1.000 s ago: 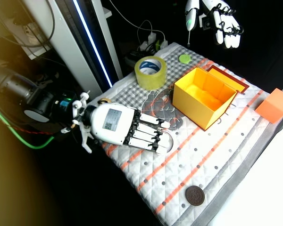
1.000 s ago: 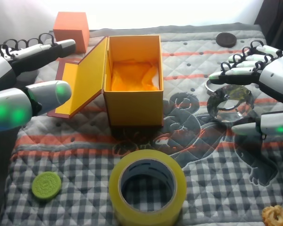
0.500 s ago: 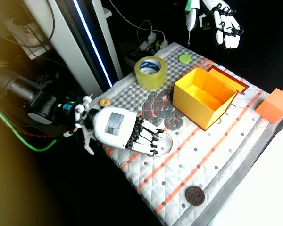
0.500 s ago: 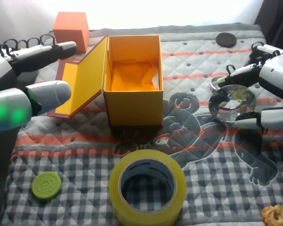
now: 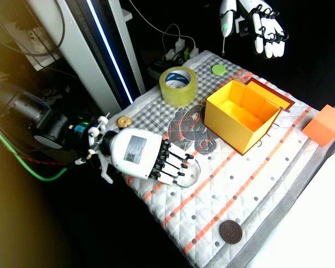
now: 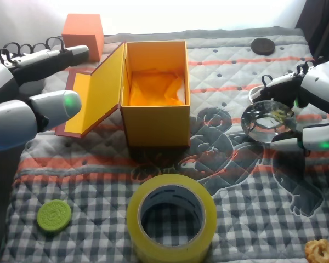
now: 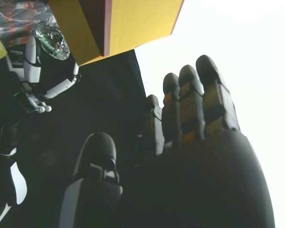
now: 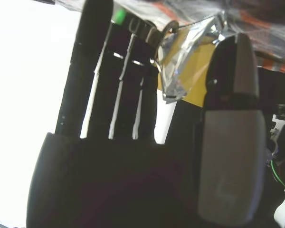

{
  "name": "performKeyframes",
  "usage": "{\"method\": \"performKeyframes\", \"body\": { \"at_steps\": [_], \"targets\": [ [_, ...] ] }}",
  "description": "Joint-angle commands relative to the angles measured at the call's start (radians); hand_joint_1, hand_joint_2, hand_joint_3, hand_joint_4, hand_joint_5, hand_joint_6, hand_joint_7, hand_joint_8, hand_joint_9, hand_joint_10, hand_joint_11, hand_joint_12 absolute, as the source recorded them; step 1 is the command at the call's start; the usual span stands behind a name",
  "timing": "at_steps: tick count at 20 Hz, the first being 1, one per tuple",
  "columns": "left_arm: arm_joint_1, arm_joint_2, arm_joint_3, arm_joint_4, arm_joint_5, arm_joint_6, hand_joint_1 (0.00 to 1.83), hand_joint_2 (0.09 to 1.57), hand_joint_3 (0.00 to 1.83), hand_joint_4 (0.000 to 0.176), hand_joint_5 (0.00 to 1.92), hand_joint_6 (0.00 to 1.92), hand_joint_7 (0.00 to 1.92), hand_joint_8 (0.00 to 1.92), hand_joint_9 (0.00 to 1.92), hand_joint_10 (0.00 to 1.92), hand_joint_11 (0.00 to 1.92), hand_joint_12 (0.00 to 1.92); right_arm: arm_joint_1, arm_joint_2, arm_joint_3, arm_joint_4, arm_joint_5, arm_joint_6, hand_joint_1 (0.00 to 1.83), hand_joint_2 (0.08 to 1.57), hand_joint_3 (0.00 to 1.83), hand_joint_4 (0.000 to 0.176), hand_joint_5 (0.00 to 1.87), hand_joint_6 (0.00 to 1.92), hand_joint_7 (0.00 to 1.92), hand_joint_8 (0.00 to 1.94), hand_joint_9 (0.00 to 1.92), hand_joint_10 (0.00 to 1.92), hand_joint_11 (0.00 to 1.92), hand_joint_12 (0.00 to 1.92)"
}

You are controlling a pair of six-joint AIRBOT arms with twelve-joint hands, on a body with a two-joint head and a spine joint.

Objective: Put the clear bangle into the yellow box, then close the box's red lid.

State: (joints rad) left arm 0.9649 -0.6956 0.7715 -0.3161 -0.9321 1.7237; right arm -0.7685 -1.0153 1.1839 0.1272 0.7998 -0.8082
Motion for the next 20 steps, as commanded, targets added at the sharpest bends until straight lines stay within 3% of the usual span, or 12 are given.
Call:
{"method": "performKeyframes", "body": {
  "at_steps": [1,2,3,4,5,6,7,8,10,13,16,20],
  "targets": [
    [-0.007,-0.005,-0.001,0.007,-0.124,-0.006,0.0,1.3,0.0,0.176,0.27,0.0,0.29,0.0,0.23,0.0,0.0,0.59,0.021,0.016,-0.006,-0.015,0.115,0.006,1.38,1.12,0.0,0.0,0.89,0.98,1.01,0.91,0.89,1.3,0.7,1.23],
    [-0.007,-0.005,-0.001,0.006,-0.128,-0.006,0.0,1.3,0.0,0.176,0.26,0.0,0.29,0.0,0.24,0.0,0.0,0.58,0.037,0.027,-0.013,-0.038,0.134,0.013,1.34,1.19,0.0,0.0,0.9,1.13,0.81,1.13,0.64,1.51,0.42,1.38],
    [-0.006,-0.005,-0.001,0.006,-0.131,-0.006,0.0,1.3,0.0,0.176,0.26,0.0,0.3,0.0,0.25,0.01,0.0,0.58,0.044,0.031,-0.015,-0.049,0.142,0.02,1.36,1.16,0.0,0.0,0.88,1.03,0.9,1.07,0.78,1.43,0.53,1.46],
    [-0.005,-0.004,-0.001,0.004,-0.135,-0.006,0.0,1.31,0.0,0.176,0.27,0.0,0.32,0.0,0.27,0.01,0.0,0.61,0.053,0.038,-0.018,-0.061,0.157,0.027,1.34,1.19,0.01,0.0,0.84,1.23,0.72,1.14,0.8,1.41,0.64,1.35],
    [-0.005,-0.004,-0.001,0.002,-0.138,-0.007,0.0,1.31,0.0,0.176,0.28,0.0,0.33,0.0,0.28,0.01,0.0,0.6,0.059,0.044,-0.021,-0.067,0.17,0.029,1.36,1.16,0.0,0.0,0.82,1.21,0.82,1.02,0.95,1.24,0.82,1.2],
    [-0.005,-0.004,-0.001,0.0,-0.143,-0.007,0.0,1.3,0.0,0.176,0.24,0.0,0.3,0.0,0.26,0.0,0.0,0.55,0.064,0.053,-0.028,-0.071,0.192,0.03,1.19,1.16,0.0,0.0,0.89,1.11,0.62,0.38,0.52,0.53,0.18,1.16],
    [-0.005,-0.004,-0.001,-0.001,-0.144,-0.007,0.0,1.29,0.0,0.176,0.24,0.0,0.3,0.0,0.25,0.0,0.0,0.54,0.066,0.056,-0.029,-0.074,0.204,0.034,1.22,1.14,0.0,0.0,0.97,1.1,0.85,0.86,0.87,0.49,0.5,1.26],
    [-0.004,-0.004,-0.001,-0.001,-0.144,-0.007,0.0,1.29,0.0,0.176,0.26,0.0,0.3,0.0,0.26,0.0,0.0,0.52,0.068,0.058,-0.029,-0.082,0.216,0.046,1.23,1.11,0.0,0.0,0.95,1.07,1.04,0.82,1.11,0.43,0.82,1.11],
    [0.0,-0.004,-0.002,-0.002,-0.145,-0.007,0.0,1.29,0.0,0.176,0.27,0.0,0.32,0.0,0.28,0.0,0.0,0.57,0.069,0.058,-0.033,-0.097,0.241,0.053,1.28,1.05,0.0,0.0,0.98,0.9,1.32,0.49,1.37,0.26,1.13,0.9],
    [0.0,-0.005,-0.002,-0.004,-0.147,-0.007,0.0,1.29,0.0,0.176,0.25,0.0,0.3,0.0,0.27,0.0,0.0,0.56,0.07,0.065,-0.041,-0.101,0.267,0.053,1.27,1.06,0.0,0.0,0.97,0.93,1.3,0.52,1.45,0.05,1.18,0.73],
    [0.0,-0.005,-0.002,-0.006,-0.148,-0.008,0.0,1.3,0.0,0.176,0.26,0.0,0.3,0.0,0.27,0.0,0.0,0.56,0.075,0.062,-0.042,-0.1,0.271,0.053,1.26,1.06,0.0,0.0,1.0,0.89,1.26,0.6,1.44,0.01,1.04,0.95],
    [0.004,-0.005,-0.003,-0.009,-0.153,-0.008,0.0,1.3,0.0,0.176,0.23,0.0,0.28,0.0,0.27,0.0,0.0,0.56,0.076,0.059,-0.041,-0.096,0.28,0.056,1.28,1.05,0.0,0.0,0.99,0.88,1.31,0.51,1.48,0.02,1.11,0.89]
  ]
}}
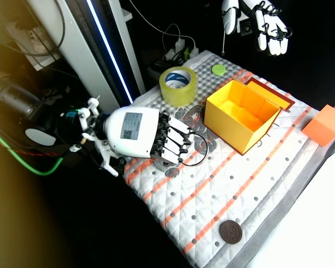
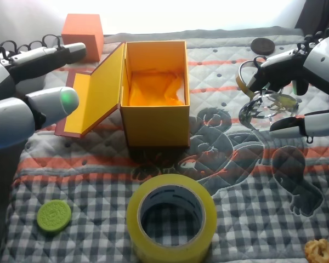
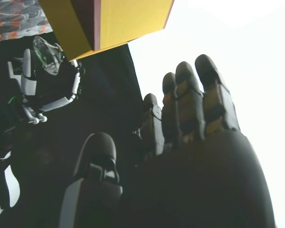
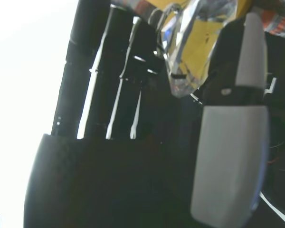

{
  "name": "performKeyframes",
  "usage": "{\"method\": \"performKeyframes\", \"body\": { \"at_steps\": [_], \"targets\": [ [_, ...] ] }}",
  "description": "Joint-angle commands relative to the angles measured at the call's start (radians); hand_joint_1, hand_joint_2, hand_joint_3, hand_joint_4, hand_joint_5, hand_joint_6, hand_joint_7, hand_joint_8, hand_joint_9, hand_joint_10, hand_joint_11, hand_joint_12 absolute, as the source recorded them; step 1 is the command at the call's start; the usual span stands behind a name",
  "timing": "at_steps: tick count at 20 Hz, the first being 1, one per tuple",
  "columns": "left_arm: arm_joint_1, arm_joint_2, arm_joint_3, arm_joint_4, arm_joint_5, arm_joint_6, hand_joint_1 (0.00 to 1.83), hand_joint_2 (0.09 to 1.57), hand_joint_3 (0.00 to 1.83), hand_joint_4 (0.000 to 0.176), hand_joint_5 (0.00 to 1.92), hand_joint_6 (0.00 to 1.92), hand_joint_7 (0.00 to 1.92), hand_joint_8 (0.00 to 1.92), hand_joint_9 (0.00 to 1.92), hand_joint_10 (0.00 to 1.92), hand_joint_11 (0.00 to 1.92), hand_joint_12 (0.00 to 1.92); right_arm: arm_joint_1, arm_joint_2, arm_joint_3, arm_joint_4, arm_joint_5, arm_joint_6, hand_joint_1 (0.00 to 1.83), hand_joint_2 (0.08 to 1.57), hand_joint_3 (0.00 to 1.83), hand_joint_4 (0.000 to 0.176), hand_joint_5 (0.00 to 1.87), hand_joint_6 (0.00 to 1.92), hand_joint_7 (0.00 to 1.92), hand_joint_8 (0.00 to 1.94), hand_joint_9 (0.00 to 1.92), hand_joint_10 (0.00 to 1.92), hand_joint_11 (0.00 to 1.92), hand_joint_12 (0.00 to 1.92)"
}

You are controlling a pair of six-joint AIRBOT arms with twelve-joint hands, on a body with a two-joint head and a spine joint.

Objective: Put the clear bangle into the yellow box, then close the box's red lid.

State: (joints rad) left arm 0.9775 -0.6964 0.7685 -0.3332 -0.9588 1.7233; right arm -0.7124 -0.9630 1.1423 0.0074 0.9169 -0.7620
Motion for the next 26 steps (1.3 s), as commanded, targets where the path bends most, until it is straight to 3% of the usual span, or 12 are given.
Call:
{"method": "performKeyframes", "body": {
  "at_steps": [1,4,7,9,14,15,16,17,18,20,21,26],
  "targets": [
    [-0.007,-0.005,0.0,0.006,-0.127,-0.008,0.0,1.3,0.0,0.176,0.24,0.0,0.28,0.0,0.27,0.0,0.0,0.56,0.024,0.008,0.0,0.02,0.179,0.014,1.28,1.05,0.0,0.0,1.0,0.86,1.31,0.52,1.48,0.02,1.11,0.89],
    [-0.003,-0.004,-0.001,0.001,-0.134,-0.008,0.0,1.31,0.0,0.176,0.25,0.0,0.27,0.0,0.25,0.0,0.0,0.52,0.072,0.019,-0.019,-0.032,0.209,0.017,1.27,1.08,0.0,0.0,0.93,0.97,1.23,0.67,1.44,0.0,1.13,0.8],
    [-0.004,-0.004,-0.001,0.0,-0.138,-0.008,0.0,1.31,0.0,0.176,0.23,0.01,0.23,0.01,0.19,0.01,0.0,0.32,0.153,0.012,-0.019,-0.074,0.208,0.0,1.28,1.06,0.0,0.0,0.97,0.89,1.28,0.58,1.48,0.01,1.2,0.68],
    [-0.005,-0.004,-0.001,0.0,-0.136,-0.008,0.0,1.3,0.0,0.176,0.26,0.0,0.25,0.0,0.2,0.0,0.0,0.38,0.196,-0.002,-0.008,-0.078,0.198,-0.005,1.3,1.02,0.0,0.0,1.12,0.6,1.35,0.51,1.54,0.03,1.21,0.84],
    [-0.008,-0.006,0.005,-0.003,-0.134,-0.008,0.0,1.32,0.0,0.176,0.22,0.0,0.24,0.0,0.2,0.0,0.0,0.35,0.322,-0.077,0.043,-0.113,0.112,-0.009,1.3,1.03,0.0,0.0,1.11,0.58,1.3,0.62,1.55,0.02,1.15,1.12],
    [-0.013,-0.006,0.008,-0.003,-0.133,-0.008,0.0,1.3,0.0,0.176,0.24,0.0,0.25,0.01,0.21,0.01,0.0,0.35,0.343,-0.099,0.054,-0.122,0.094,-0.009,1.21,1.04,0.0,0.0,1.15,0.63,1.22,0.9,1.42,0.85,1.22,1.55],
    [-0.019,-0.008,0.011,-0.003,-0.13,-0.008,0.0,1.3,0.0,0.176,0.24,0.0,0.25,0.01,0.21,0.01,0.0,0.35,0.352,-0.121,0.064,-0.124,0.087,-0.01,1.21,1.04,0.0,0.0,1.15,0.63,1.22,0.9,1.42,0.85,1.22,1.55],
    [-0.023,-0.011,0.014,-0.003,-0.128,-0.008,0.0,1.3,0.0,0.176,0.23,0.0,0.25,0.01,0.21,0.01,0.0,0.35,0.354,-0.136,0.069,-0.124,0.084,-0.01,1.26,1.1,0.0,0.0,1.01,0.68,1.09,1.08,1.26,0.91,1.14,1.38],
    [-0.027,-0.016,0.018,-0.003,-0.124,-0.008,0.0,1.3,0.0,0.176,0.23,0.0,0.26,0.01,0.22,0.01,0.0,0.35,0.36,-0.152,0.078,-0.123,0.081,-0.01,1.28,1.08,0.0,0.0,0.94,0.86,1.18,0.84,1.3,0.62,1.21,1.01],
    [-0.031,-0.018,0.021,-0.003,-0.123,-0.008,0.0,1.31,0.0,0.176,0.23,0.0,0.28,0.0,0.24,0.0,0.0,0.45,0.371,-0.195,0.096,-0.121,0.07,-0.01,1.28,1.07,0.0,0.0,0.92,0.96,1.26,0.63,1.44,0.18,1.28,0.72],
    [-0.031,-0.017,0.021,-0.003,-0.124,-0.008,0.0,1.29,0.0,0.176,0.2,0.0,0.26,0.0,0.23,0.0,0.0,0.51,0.371,-0.213,0.104,-0.116,0.068,-0.01,1.29,1.04,0.0,0.0,0.99,0.86,1.36,0.44,1.5,0.05,1.36,0.56],
    [-0.032,-0.017,0.022,-0.003,-0.13,-0.008,0.0,1.28,0.0,0.176,0.15,0.0,0.24,0.0,0.21,0.0,0.0,0.6,0.37,-0.274,0.134,-0.081,0.048,-0.011,1.28,1.04,0.0,0.0,1.02,0.84,1.33,0.46,1.51,0.0,1.31,0.59]
  ]
}}
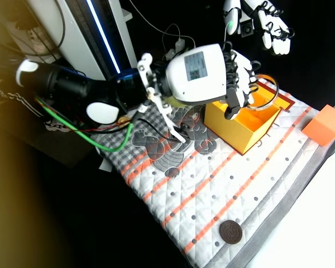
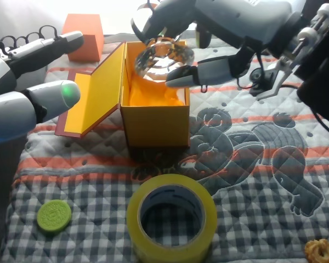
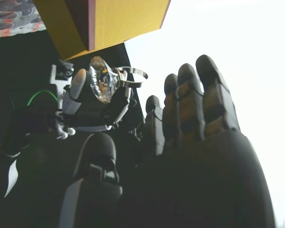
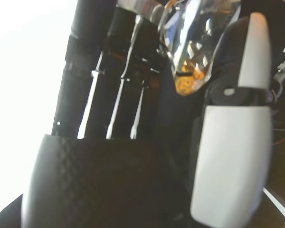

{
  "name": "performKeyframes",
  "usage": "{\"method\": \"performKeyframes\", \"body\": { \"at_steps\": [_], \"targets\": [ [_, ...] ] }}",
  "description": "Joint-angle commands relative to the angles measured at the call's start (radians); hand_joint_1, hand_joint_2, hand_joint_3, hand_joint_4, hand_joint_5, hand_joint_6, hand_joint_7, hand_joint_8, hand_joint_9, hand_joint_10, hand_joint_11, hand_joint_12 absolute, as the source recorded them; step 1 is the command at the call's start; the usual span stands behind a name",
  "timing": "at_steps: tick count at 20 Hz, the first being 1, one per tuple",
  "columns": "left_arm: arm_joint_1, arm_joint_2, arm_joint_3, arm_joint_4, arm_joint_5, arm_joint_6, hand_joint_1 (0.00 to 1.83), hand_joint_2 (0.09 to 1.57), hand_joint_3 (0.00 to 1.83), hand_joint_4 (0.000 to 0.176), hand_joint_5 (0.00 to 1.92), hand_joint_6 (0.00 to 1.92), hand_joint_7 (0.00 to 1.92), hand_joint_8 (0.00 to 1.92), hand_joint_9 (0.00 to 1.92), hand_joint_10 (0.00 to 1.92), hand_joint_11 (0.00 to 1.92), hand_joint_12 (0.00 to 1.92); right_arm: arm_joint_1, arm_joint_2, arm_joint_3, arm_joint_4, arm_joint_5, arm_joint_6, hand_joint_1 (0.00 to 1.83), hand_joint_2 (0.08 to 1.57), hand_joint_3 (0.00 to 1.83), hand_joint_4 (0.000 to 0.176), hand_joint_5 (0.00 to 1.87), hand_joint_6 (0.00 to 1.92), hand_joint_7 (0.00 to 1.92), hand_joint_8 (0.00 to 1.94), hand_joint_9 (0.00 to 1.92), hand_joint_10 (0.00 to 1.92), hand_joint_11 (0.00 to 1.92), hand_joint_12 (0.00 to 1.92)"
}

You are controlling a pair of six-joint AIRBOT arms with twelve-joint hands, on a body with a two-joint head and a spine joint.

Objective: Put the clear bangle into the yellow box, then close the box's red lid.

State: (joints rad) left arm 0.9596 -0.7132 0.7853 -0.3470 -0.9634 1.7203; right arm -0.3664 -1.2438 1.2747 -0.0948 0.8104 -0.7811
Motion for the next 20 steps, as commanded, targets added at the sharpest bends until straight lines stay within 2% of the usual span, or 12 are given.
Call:
{"method": "performKeyframes", "body": {
  "at_steps": [1,2,3,4,5,7,9,14,15,16,19,20],
  "targets": [
    [-0.015,-0.001,0.006,0.011,-0.126,-0.005,0.0,1.28,0.0,0.176,0.15,0.0,0.24,0.0,0.21,0.0,0.0,0.6,0.02,-0.001,0.004,0.035,0.154,0.004,1.28,1.04,0.0,0.0,1.02,0.84,1.33,0.46,1.51,0.0,1.31,0.59],
    [-0.016,-0.001,0.006,0.011,-0.127,-0.005,0.0,1.28,0.0,0.176,0.16,0.01,0.25,0.01,0.23,0.01,0.0,0.64,0.013,-0.011,0.006,0.048,0.154,-0.003,1.24,1.08,0.0,0.003,1.01,0.93,1.15,0.71,1.29,0.0,0.96,0.84],
    [-0.016,-0.001,0.006,0.011,-0.129,-0.005,0.0,1.28,0.0,0.176,0.16,0.01,0.26,0.01,0.23,0.01,0.0,0.64,0.006,-0.017,0.006,0.055,0.154,-0.003,1.22,1.11,0.0,0.026,0.97,1.05,1.03,0.86,1.08,0.0,0.59,1.07],
    [-0.016,-0.001,0.006,0.011,-0.13,-0.005,0.0,1.28,0.0,0.176,0.17,0.01,0.26,0.01,0.23,0.0,0.0,0.64,0.001,-0.02,0.006,0.061,0.154,-0.003,1.03,1.06,0.0,0.0,0.74,0.4,0.79,0.35,0.84,0.0,0.39,1.01],
    [-0.017,-0.001,0.006,0.011,-0.131,-0.005,0.0,1.28,0.0,0.176,0.18,0.01,0.27,0.01,0.24,0.0,0.0,0.66,-0.008,-0.022,0.006,0.07,0.154,-0.003,0.94,1.02,0.0,0.0,0.67,0.12,0.68,0.11,0.71,0.0,0.31,0.91],
    [-0.017,-0.001,0.005,0.011,-0.131,-0.006,0.0,1.28,0.0,0.176,0.18,0.0,0.27,0.0,0.25,0.01,0.0,0.64,-0.018,-0.022,0.006,0.083,0.154,-0.003,0.74,0.97,0.0,0.036,0.42,0.0,0.41,0.0,0.45,0.0,0.08,1.02],
    [-0.017,-0.001,0.005,0.011,-0.131,-0.006,0.0,1.29,0.0,0.176,0.17,0.0,0.27,0.0,0.25,0.0,0.0,0.63,-0.018,-0.019,0.006,0.087,0.154,-0.003,0.66,0.98,0.0,0.053,0.32,0.0,0.36,0.0,0.4,0.0,0.06,1.13],
    [-0.017,0.004,-0.006,0.008,-0.131,-0.006,0.0,1.28,0.0,0.176,0.16,0.0,0.27,0.0,0.23,0.0,0.0,0.64,-0.037,0.045,-0.018,0.09,0.176,-0.003,0.47,1.0,0.0,0.043,0.21,0.0,0.28,0.0,0.34,0.0,0.0,1.13],
    [-0.015,0.014,-0.014,0.012,-0.13,-0.005,0.0,1.28,0.0,0.176,0.18,0.01,0.27,0.0,0.24,0.0,0.0,0.64,-0.049,0.074,-0.03,0.09,0.191,-0.003,0.46,1.01,0.0,0.047,0.2,0.0,0.25,0.0,0.35,0.0,0.02,1.26],
    [-0.004,0.03,-0.025,0.022,-0.127,-0.005,0.0,1.28,0.0,0.176,0.19,0.01,0.25,0.0,0.23,0.0,0.0,0.64,-0.064,0.108,-0.045,0.099,0.214,-0.003,0.44,1.0,0.0,0.059,0.22,0.0,0.27,0.0,0.31,0.01,0.0,1.15],
    [0.033,0.085,-0.06,0.051,-0.102,-0.006,0.0,1.3,0.0,0.176,0.21,0.0,0.26,0.0,0.21,0.0,0.0,0.46,-0.135,0.198,-0.09,0.138,0.313,-0.003,0.36,1.03,0.0,0.063,0.23,0.0,0.27,0.0,0.22,0.01,0.0,0.52],
    [0.046,0.1,-0.072,0.069,-0.086,-0.008,0.0,1.31,0.0,0.176,0.22,0.0,0.24,0.0,0.19,0.01,0.0,0.38,-0.158,0.222,-0.105,0.15,0.343,-0.004,0.38,1.04,0.0,0.06,0.26,0.0,0.3,0.01,0.23,0.01,0.0,0.43]
  ]
}}
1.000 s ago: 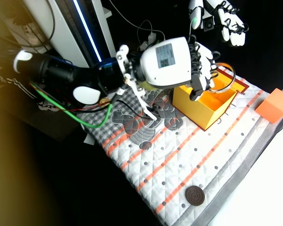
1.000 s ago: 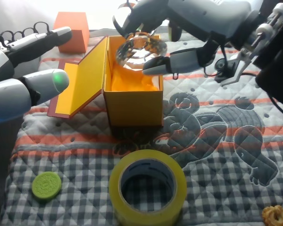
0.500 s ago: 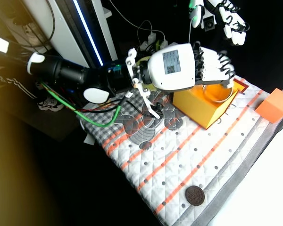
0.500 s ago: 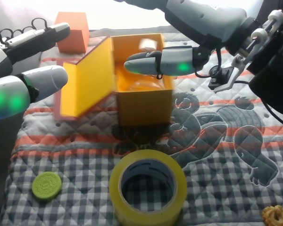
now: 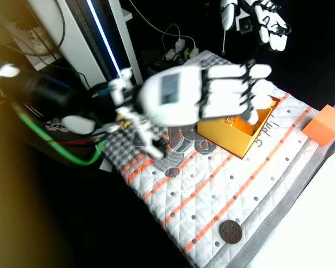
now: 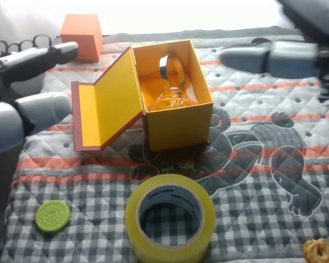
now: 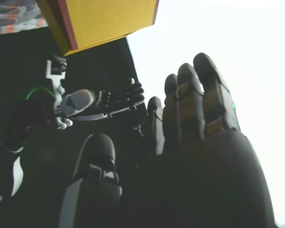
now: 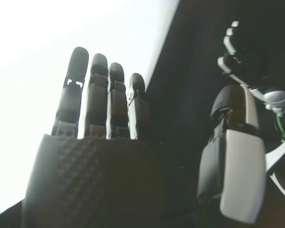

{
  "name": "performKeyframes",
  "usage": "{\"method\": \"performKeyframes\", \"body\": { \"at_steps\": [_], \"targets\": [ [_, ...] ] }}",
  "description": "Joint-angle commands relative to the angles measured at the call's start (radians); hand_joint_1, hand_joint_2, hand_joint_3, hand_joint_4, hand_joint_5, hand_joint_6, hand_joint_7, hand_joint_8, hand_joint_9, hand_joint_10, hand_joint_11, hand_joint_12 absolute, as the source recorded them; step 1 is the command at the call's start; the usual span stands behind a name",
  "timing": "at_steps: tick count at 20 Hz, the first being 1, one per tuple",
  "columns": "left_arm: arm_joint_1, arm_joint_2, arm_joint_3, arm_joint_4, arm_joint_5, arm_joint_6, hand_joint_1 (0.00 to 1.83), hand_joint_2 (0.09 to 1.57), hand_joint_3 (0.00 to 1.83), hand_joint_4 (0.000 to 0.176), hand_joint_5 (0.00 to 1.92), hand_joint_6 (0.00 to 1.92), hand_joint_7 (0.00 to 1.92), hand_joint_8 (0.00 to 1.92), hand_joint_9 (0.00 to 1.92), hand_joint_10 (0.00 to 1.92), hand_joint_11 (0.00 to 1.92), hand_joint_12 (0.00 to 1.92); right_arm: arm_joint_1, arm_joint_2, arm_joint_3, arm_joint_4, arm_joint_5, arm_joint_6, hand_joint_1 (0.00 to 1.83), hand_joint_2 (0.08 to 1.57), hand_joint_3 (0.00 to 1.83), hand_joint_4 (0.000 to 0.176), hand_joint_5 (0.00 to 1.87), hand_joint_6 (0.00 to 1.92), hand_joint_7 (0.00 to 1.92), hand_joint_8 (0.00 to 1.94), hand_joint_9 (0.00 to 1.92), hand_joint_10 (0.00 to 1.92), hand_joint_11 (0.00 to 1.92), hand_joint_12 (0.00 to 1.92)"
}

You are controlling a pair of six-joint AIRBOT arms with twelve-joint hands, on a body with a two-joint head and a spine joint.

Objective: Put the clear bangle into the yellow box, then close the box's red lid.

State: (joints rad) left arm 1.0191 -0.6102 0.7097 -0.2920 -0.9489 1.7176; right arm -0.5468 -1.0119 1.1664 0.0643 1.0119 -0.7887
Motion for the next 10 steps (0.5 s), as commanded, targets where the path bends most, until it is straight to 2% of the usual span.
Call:
{"method": "performKeyframes", "body": {
  "at_steps": [1,2,3,5,6,7,8,9,10],
  "targets": [
    [0.001,0.01,-0.009,0.043,-0.075,-0.024,0.0,1.31,0.0,0.176,0.23,0.0,0.25,0.0,0.21,0.01,0.0,0.4,0.0,0.01,-0.014,0.005,0.173,-0.002,0.41,1.08,0.0,0.054,0.27,0.0,0.3,0.0,0.23,0.0,0.0,0.51],
    [0.007,0.013,-0.013,0.071,-0.047,-0.049,0.0,1.31,0.0,0.176,0.26,0.0,0.27,0.0,0.24,0.01,0.0,0.46,-0.014,0.025,-0.025,0.014,0.189,-0.013,0.43,1.09,0.0,0.054,0.28,0.0,0.3,0.0,0.32,0.01,0.0,0.98],
    [0.009,0.013,-0.014,0.092,-0.022,-0.067,0.0,1.31,0.0,0.176,0.23,0.0,0.26,0.0,0.23,0.0,0.0,0.42,-0.024,0.032,-0.031,0.021,0.193,-0.017,0.39,1.05,0.0,0.062,0.28,0.0,0.3,0.0,0.35,0.02,0.0,1.17],
    [0.01,0.003,-0.013,0.135,0.034,-0.082,0.0,1.33,0.0,0.176,0.24,0.0,0.31,0.0,0.27,0.01,0.0,0.46,-0.042,0.033,-0.033,0.032,0.194,-0.018,0.39,1.05,0.0,0.067,0.26,0.0,0.26,0.0,0.3,0.0,0.0,1.1],
    [0.01,-0.008,-0.009,0.154,0.07,-0.082,0.0,1.32,0.0,0.176,0.21,0.0,0.3,0.0,0.28,0.01,0.0,0.46,-0.053,0.031,-0.032,0.041,0.194,-0.018,0.4,1.06,0.0,0.06,0.27,0.0,0.27,0.0,0.3,0.01,0.0,1.1],
    [0.009,-0.016,-0.004,0.164,0.09,-0.082,0.02,1.32,0.0,0.176,0.22,0.0,0.31,0.0,0.29,0.01,0.0,0.39,-0.06,0.03,-0.033,0.047,0.194,-0.018,0.41,1.07,0.0,0.071,0.27,0.0,0.3,0.0,0.36,0.02,0.08,1.17],
    [0.008,-0.023,0.002,0.171,0.115,-0.082,0.05,1.32,0.0,0.176,0.23,0.0,0.33,0.01,0.28,0.0,0.0,0.37,-0.07,0.028,-0.033,0.055,0.194,-0.018,0.41,1.08,0.0,0.089,0.28,0.0,0.31,0.0,0.35,0.01,0.02,1.18],
    [0.008,-0.026,0.005,0.173,0.126,-0.082,0.06,1.32,0.0,0.176,0.22,0.0,0.33,0.01,0.28,0.0,0.0,0.36,-0.074,0.027,-0.032,0.058,0.194,-0.018,0.41,1.08,0.0,0.095,0.29,0.0,0.32,0.0,0.33,0.01,0.0,1.08],
    [0.005,-0.029,0.008,0.183,0.147,-0.082,0.01,1.34,0.01,0.11,0.22,0.0,0.34,0.01,0.29,0.0,0.0,0.36,-0.079,0.029,-0.033,0.063,0.194,-0.018,0.4,1.09,0.0,0.097,0.28,0.0,0.32,0.0,0.32,0.01,0.0,1.09]
  ]
}}
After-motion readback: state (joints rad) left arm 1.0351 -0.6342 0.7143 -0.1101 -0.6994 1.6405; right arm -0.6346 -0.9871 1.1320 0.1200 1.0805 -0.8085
